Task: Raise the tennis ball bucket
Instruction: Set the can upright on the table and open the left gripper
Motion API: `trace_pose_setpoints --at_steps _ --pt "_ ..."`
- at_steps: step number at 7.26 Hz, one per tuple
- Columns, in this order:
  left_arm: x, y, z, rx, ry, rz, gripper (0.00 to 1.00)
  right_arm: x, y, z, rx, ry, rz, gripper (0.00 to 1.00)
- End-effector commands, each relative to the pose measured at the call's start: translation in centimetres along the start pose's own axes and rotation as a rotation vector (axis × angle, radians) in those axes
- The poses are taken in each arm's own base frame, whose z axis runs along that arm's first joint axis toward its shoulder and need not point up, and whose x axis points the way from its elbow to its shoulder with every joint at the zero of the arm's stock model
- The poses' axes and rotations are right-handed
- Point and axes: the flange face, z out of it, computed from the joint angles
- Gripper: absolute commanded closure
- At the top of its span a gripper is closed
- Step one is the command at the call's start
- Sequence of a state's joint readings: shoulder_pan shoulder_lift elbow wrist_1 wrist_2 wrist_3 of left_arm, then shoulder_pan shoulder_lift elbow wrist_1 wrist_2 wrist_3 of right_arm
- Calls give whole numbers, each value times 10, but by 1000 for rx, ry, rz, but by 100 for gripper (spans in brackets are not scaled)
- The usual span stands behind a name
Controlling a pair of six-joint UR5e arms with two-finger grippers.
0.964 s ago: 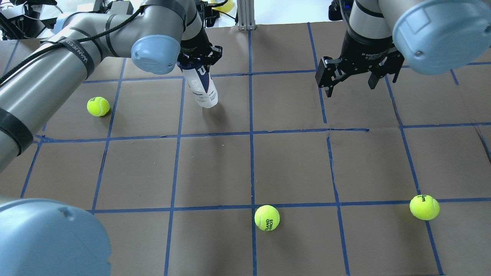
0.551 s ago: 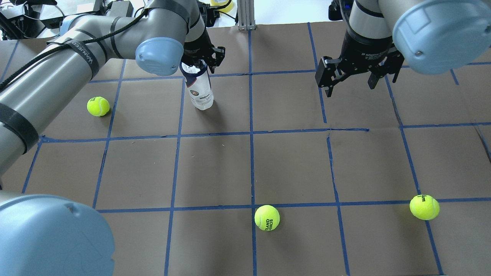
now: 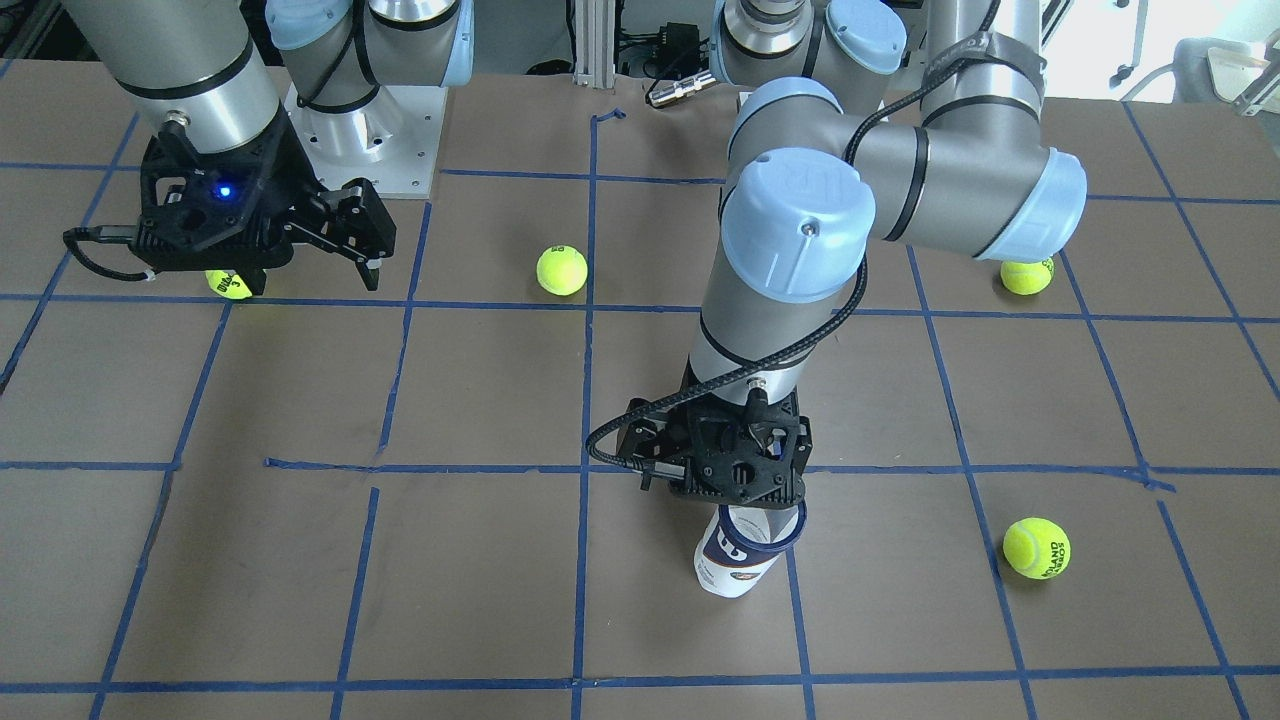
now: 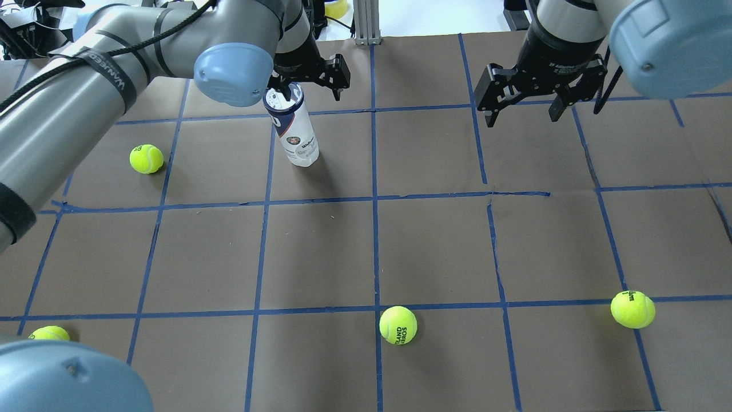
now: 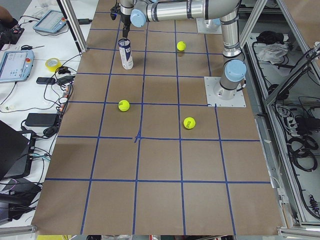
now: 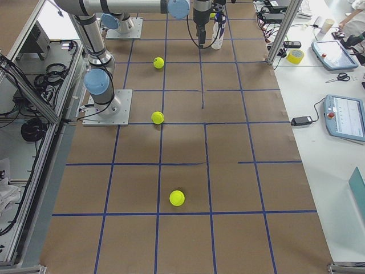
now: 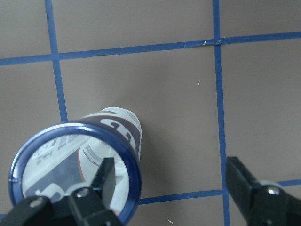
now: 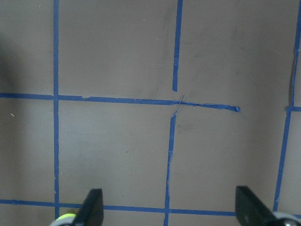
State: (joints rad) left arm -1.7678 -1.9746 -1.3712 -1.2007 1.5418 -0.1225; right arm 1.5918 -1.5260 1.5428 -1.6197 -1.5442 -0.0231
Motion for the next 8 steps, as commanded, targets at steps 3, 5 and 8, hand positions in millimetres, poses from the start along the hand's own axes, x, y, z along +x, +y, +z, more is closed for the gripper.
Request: trace_pose_setpoints --at_steps 3,5,8 --pt "-48 24 -92 -58 -32 -47 0 6 1 -5 11 -2 18 0" --pt "-115 28 -115 -60 -41 -31 0 6 1 -3 10 -5 16 0" --pt "-167 64 -108 -97 -36 -36 0 7 0 -2 8 -2 6 0"
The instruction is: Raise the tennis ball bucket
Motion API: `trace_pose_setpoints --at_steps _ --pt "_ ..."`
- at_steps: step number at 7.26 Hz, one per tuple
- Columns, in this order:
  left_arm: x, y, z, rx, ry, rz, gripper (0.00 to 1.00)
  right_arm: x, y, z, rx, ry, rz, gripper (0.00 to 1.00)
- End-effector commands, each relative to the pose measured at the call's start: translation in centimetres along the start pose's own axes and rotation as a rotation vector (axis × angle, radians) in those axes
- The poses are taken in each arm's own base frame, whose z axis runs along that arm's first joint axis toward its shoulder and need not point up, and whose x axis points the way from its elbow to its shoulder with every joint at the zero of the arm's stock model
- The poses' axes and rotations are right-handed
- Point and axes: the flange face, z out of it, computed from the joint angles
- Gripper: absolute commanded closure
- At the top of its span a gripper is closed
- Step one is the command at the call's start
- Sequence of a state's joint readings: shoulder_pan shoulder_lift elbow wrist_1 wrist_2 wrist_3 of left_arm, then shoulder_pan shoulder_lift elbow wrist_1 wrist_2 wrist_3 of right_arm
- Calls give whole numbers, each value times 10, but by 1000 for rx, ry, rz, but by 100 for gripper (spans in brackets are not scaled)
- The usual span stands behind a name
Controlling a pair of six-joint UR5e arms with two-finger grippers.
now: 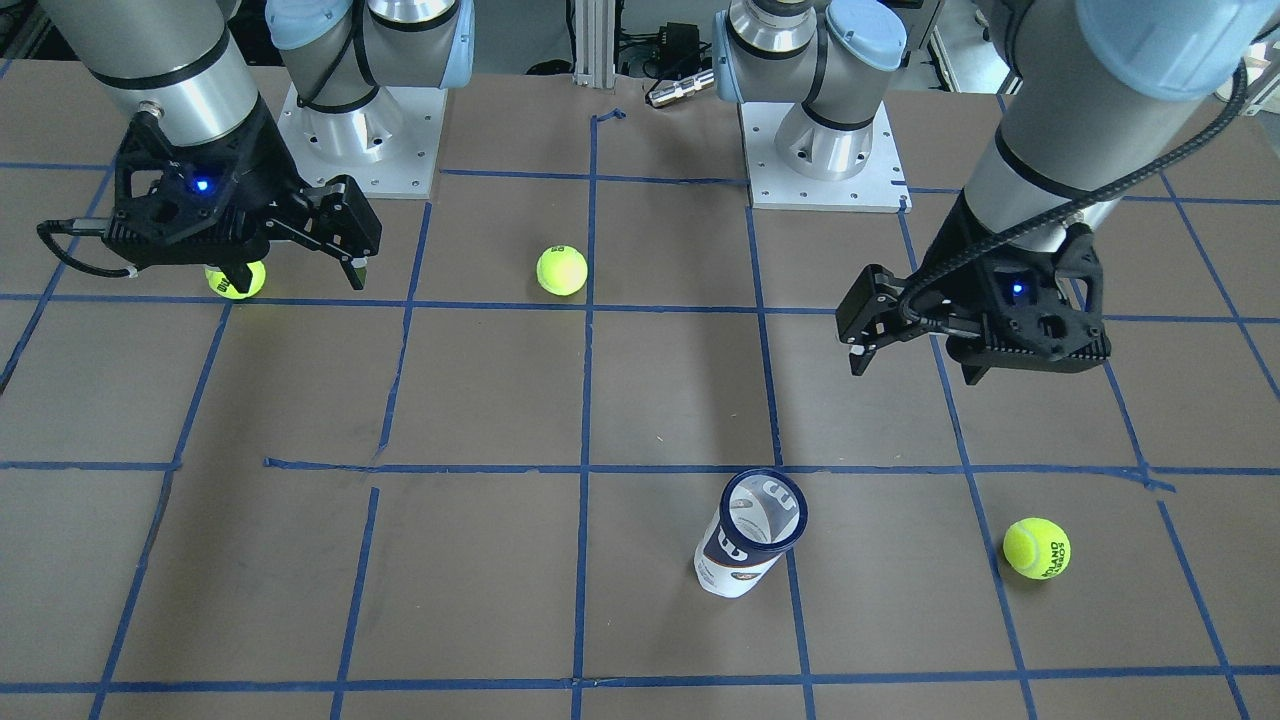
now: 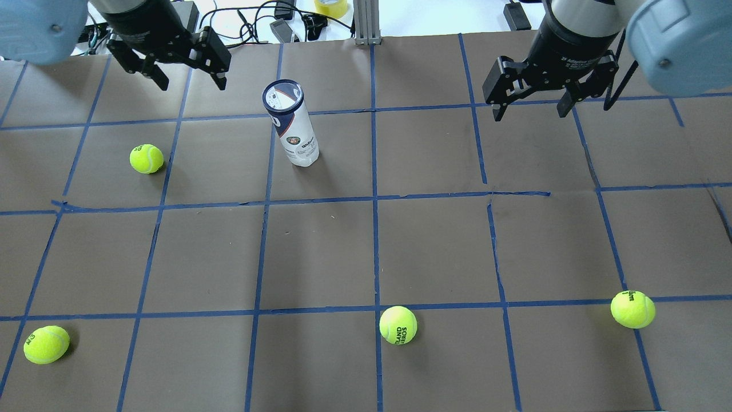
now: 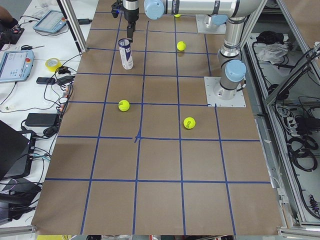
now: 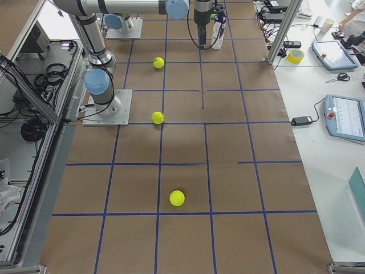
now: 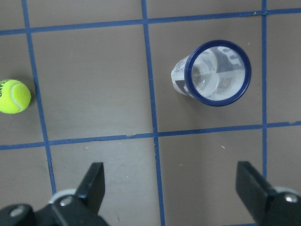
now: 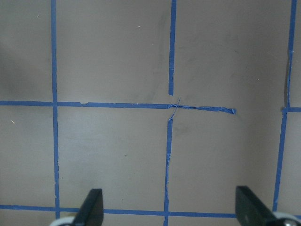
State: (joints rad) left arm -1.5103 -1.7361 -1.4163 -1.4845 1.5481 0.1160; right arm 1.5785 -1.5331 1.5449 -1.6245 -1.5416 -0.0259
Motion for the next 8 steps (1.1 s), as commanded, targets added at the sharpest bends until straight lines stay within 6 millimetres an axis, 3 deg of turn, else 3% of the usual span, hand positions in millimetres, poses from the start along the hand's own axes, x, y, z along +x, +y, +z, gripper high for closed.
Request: trace_pose_setpoints --at_steps 1,3,8 --pt "-14 31 6 -20 1 -15 0 0 0 0 0 -5 -5 0" --pt "-11 47 0 -13 1 -28 0 0 0 0 0 -2 -8 0" --pt "-11 53 -6 -9 0 -33 0 1 0 2 -7 -2 -8 0"
